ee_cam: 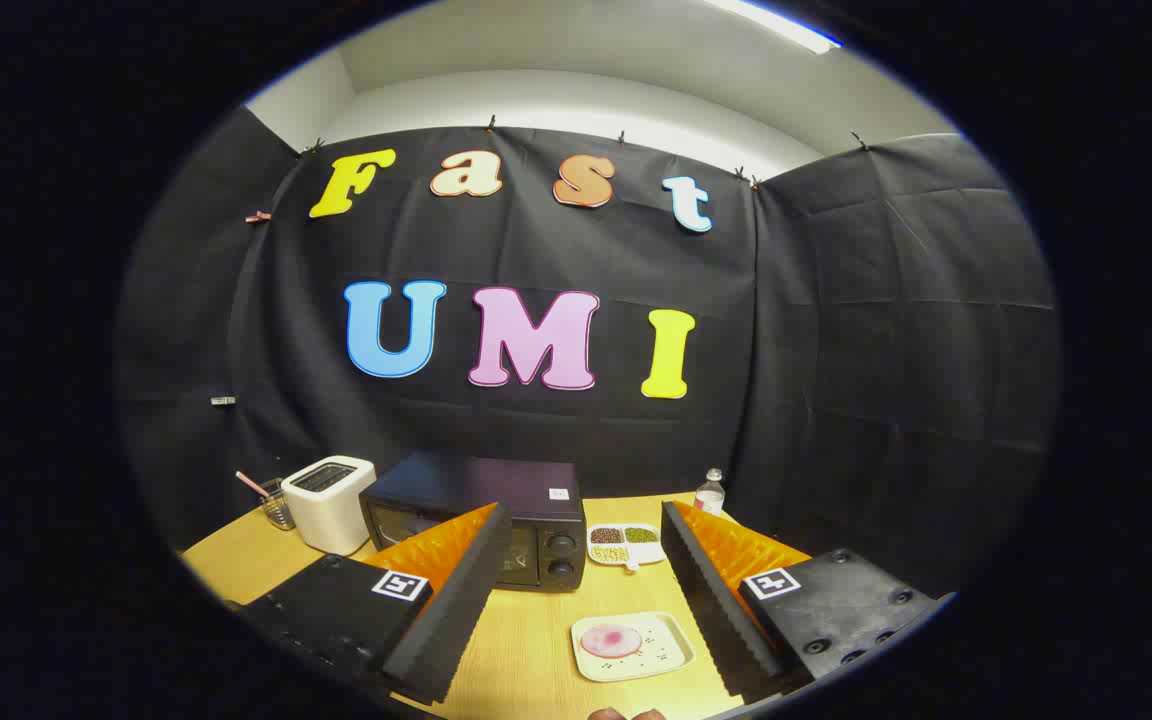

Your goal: Open the toaster oven, put the food inside, and close the toaster oven door.

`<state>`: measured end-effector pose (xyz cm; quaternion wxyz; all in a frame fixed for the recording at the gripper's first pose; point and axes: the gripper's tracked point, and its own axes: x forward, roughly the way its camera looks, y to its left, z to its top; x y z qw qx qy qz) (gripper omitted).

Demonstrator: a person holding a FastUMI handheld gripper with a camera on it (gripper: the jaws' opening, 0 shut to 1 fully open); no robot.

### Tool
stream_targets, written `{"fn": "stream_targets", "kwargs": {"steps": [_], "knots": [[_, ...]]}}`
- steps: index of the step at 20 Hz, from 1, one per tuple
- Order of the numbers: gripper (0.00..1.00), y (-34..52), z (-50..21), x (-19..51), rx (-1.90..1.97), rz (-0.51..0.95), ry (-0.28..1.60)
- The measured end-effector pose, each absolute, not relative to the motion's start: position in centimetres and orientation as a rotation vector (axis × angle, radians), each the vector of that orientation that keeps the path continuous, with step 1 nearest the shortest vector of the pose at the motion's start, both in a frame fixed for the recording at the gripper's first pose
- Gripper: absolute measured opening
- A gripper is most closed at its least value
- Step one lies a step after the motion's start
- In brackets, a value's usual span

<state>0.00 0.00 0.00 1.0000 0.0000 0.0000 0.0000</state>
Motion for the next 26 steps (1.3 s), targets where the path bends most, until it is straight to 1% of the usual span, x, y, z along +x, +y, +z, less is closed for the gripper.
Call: {"fn": "stream_targets", "kwargs": {"steps": [9,16,20,26], "knots": [[0.99,0.2,0.4,-0.4,0.002,0.014,-0.004],[0.99,0.4,0.8,0.6,0.017,0.029,0.000],[0.98,1.8,0.1,2.7,0.036,0.054,0.030],[0.99,5.2,-1.1,8.2,0.029,0.097,0.061]]}}
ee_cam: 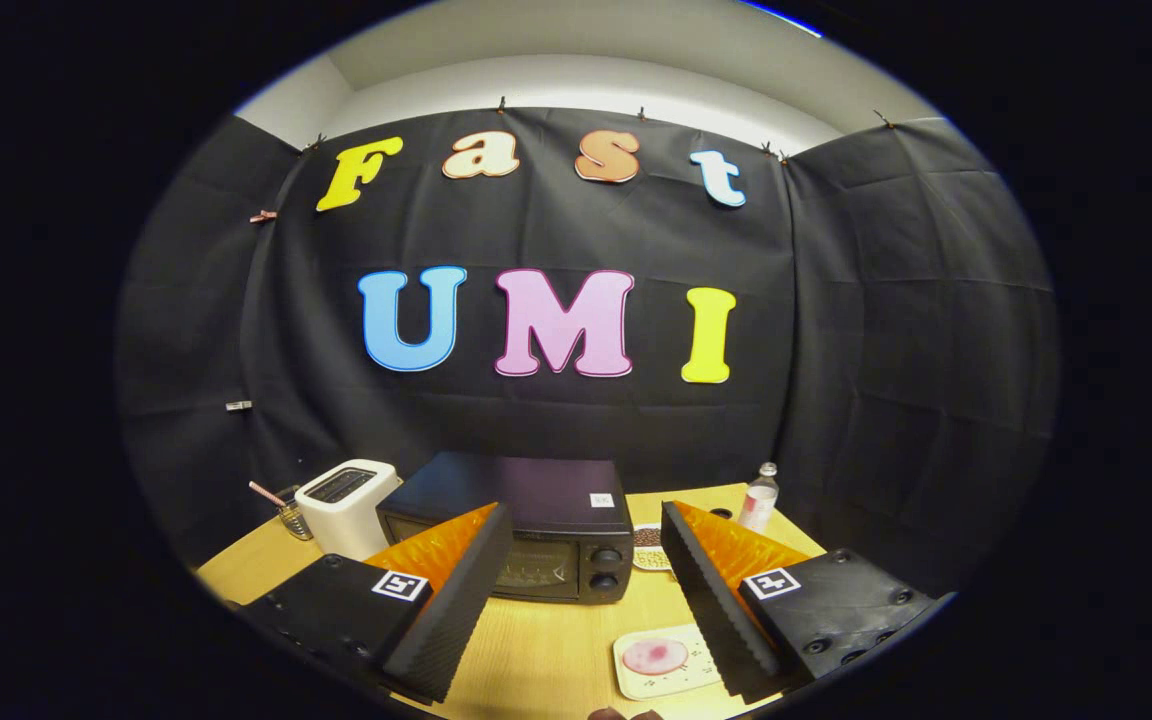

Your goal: Open the toaster oven, put the food inside, and close the toaster oven door.

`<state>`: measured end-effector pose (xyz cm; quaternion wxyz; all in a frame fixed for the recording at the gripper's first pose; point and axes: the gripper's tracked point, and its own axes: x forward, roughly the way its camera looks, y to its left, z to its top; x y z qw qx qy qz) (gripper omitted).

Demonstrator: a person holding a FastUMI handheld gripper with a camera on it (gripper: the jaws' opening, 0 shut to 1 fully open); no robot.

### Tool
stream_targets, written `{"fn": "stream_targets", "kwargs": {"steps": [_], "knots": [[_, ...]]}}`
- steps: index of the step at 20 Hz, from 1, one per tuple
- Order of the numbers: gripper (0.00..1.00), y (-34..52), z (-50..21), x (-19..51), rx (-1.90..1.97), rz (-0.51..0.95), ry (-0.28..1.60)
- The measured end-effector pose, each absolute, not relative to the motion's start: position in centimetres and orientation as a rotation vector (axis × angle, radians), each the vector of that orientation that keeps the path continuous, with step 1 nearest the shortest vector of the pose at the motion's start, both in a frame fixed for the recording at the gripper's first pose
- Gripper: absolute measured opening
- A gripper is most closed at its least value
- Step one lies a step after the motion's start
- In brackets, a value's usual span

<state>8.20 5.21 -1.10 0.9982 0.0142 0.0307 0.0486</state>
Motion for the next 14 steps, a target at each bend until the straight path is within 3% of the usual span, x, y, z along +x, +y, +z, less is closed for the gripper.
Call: {"fn": "stream_targets", "kwargs": {"steps": [14], "knots": [[0.99,15.8,-12.1,20.7,0.064,0.136,0.211]]}}
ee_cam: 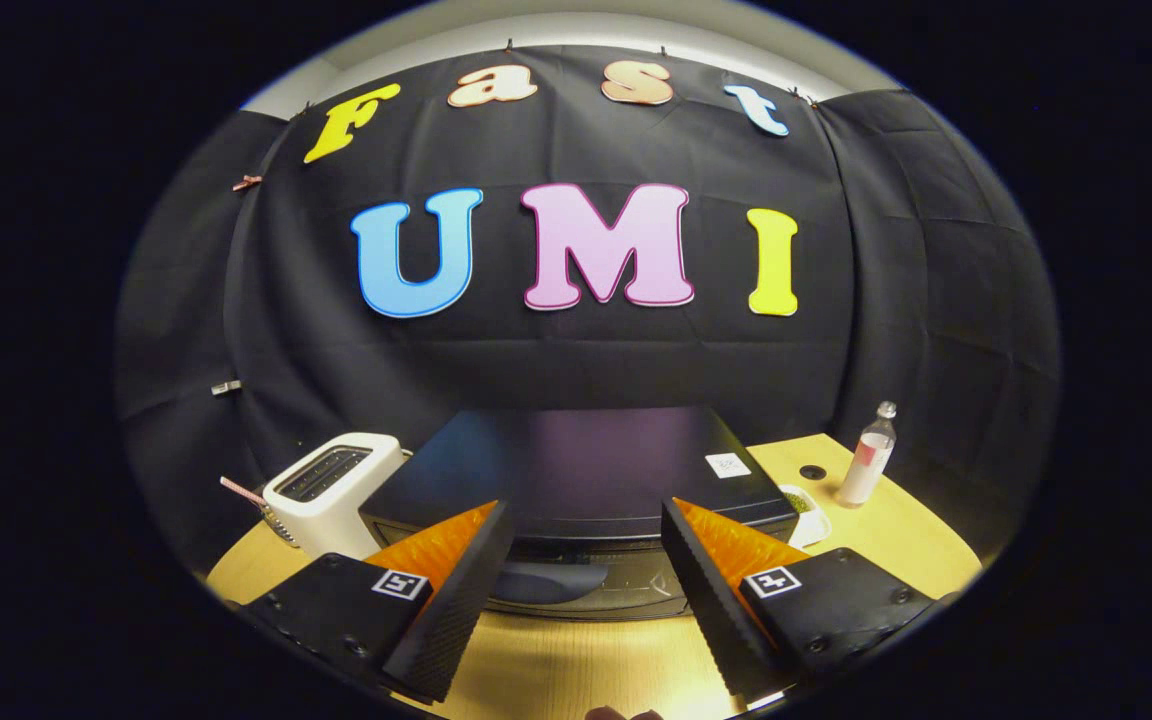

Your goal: Open the toaster oven, put the food inside, and close the toaster oven door.

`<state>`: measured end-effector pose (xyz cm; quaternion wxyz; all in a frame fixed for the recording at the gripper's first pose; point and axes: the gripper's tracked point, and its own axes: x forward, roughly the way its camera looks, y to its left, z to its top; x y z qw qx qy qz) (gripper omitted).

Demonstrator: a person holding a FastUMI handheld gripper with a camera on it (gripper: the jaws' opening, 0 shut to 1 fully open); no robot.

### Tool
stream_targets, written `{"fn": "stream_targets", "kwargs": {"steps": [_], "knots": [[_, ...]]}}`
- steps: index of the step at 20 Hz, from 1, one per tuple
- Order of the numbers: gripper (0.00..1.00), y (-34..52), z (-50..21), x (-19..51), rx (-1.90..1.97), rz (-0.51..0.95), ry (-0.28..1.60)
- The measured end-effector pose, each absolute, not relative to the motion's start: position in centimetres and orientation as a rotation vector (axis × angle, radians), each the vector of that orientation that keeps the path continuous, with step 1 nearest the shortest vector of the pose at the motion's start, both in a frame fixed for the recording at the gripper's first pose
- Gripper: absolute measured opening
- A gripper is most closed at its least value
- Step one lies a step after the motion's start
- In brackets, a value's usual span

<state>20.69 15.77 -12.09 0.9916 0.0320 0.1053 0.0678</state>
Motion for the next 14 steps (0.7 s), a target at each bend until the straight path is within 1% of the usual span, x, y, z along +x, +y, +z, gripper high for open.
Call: {"fn": "stream_targets", "kwargs": {"steps": [6,8,9,14], "knots": [[0.99,17.3,-15.3,22.0,0.029,0.130,0.248],[0.98,18.2,-15.9,21.4,0.061,0.156,0.266],[1.00,18.1,-16.3,21.3,0.081,0.145,0.279],[1.00,18.1,-17.1,19.2,0.132,0.143,0.323]]}}
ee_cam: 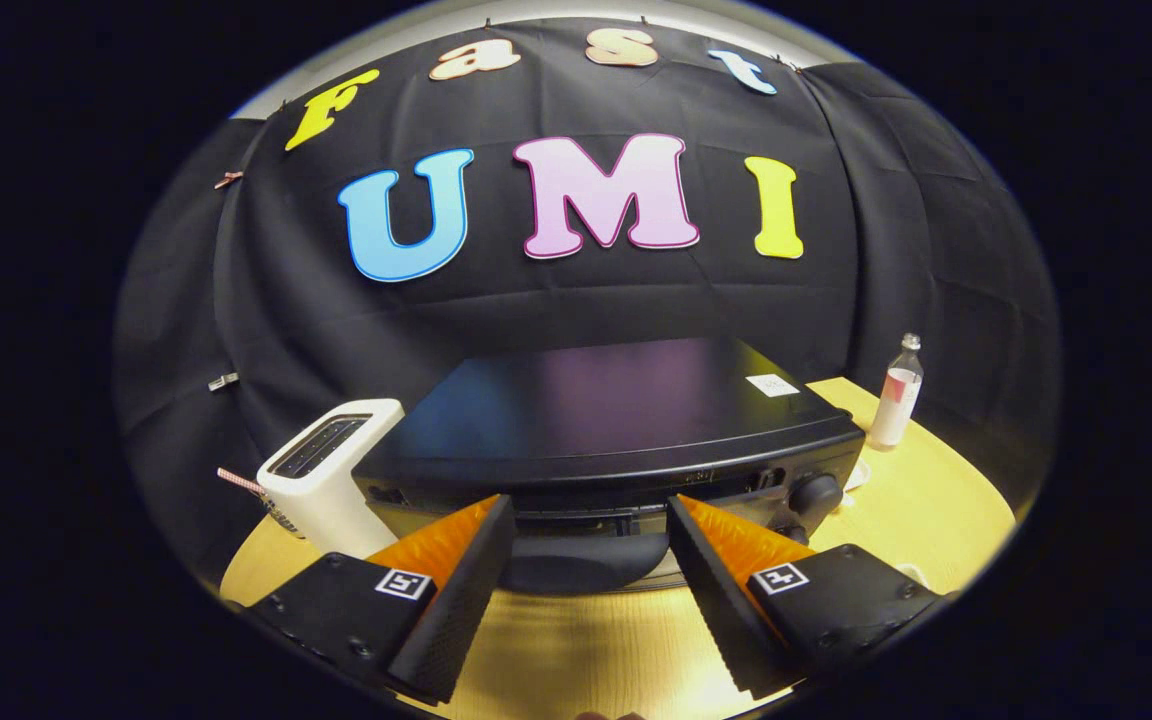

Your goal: Open the toaster oven, put the food inside, and close the toaster oven door.

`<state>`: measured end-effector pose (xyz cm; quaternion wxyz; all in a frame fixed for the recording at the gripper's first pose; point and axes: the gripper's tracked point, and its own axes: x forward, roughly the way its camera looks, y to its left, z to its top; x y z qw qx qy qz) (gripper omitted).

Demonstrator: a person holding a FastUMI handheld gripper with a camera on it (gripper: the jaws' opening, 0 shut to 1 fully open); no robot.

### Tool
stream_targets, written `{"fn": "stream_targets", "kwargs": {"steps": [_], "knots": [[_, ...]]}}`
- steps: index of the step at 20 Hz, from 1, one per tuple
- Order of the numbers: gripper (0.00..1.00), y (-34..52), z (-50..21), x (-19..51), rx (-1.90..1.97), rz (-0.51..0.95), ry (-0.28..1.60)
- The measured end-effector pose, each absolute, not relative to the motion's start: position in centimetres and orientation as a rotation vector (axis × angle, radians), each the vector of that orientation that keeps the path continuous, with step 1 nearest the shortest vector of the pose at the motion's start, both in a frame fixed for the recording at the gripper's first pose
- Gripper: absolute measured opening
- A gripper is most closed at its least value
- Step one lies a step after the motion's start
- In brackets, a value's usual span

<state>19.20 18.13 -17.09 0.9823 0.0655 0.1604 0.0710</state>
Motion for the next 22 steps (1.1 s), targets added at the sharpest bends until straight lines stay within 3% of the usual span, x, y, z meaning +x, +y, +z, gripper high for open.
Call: {"fn": "stream_targets", "kwargs": {"steps": [10,17,22], "knots": [[1.00,17.4,-21.0,12.4,0.064,0.127,0.409],[0.98,16.4,-28.0,7.8,-0.034,0.182,0.557],[0.99,13.2,-25.8,5.4,-0.014,0.192,0.534]]}}
